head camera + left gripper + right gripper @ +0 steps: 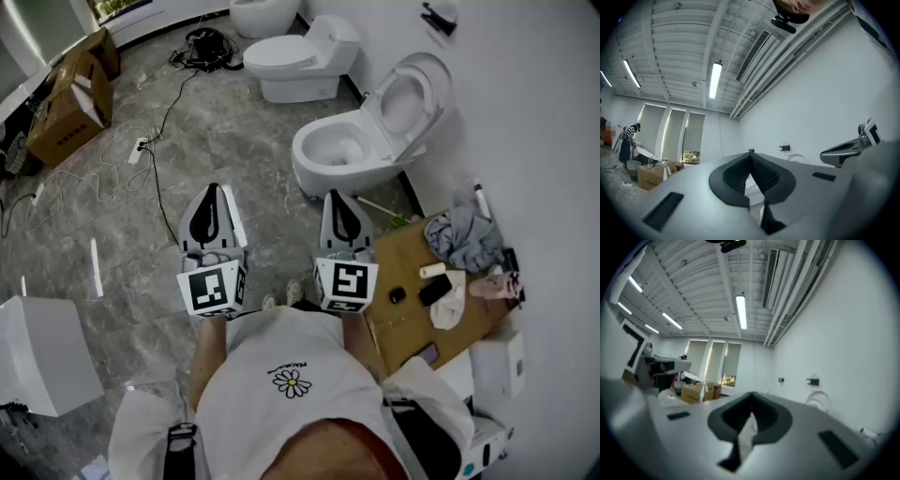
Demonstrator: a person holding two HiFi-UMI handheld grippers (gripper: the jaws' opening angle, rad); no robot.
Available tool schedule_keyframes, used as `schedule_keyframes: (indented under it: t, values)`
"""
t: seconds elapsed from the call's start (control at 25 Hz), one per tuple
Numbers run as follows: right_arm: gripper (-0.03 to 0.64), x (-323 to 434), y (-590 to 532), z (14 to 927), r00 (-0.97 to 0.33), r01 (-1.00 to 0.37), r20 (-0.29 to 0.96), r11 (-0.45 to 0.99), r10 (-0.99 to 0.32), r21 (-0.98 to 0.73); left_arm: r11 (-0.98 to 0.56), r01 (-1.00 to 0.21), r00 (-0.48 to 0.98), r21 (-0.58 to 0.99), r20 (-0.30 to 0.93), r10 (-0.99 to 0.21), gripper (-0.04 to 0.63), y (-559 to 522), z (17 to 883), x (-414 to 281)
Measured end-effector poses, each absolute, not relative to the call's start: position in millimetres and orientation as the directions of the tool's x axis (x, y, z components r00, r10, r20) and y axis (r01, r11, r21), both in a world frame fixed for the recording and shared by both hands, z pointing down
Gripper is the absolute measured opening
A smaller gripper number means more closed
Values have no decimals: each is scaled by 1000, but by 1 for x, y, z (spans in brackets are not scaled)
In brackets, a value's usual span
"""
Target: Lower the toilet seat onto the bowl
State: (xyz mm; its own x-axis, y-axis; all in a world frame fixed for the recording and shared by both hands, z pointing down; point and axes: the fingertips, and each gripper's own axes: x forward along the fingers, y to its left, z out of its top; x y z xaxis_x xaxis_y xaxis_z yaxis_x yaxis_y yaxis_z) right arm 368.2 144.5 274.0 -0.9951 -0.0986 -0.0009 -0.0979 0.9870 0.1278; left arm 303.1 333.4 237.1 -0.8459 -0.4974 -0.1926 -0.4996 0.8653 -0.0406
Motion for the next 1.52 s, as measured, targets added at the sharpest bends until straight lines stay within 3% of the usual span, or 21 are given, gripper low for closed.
schedule_keyframes:
  t: [1.52]
  values:
    - [31, 303, 86, 283, -1000, -7, -21, 998, -6, 65, 879, -476, -864, -31, -174, -473, 20, 273, 252, 245]
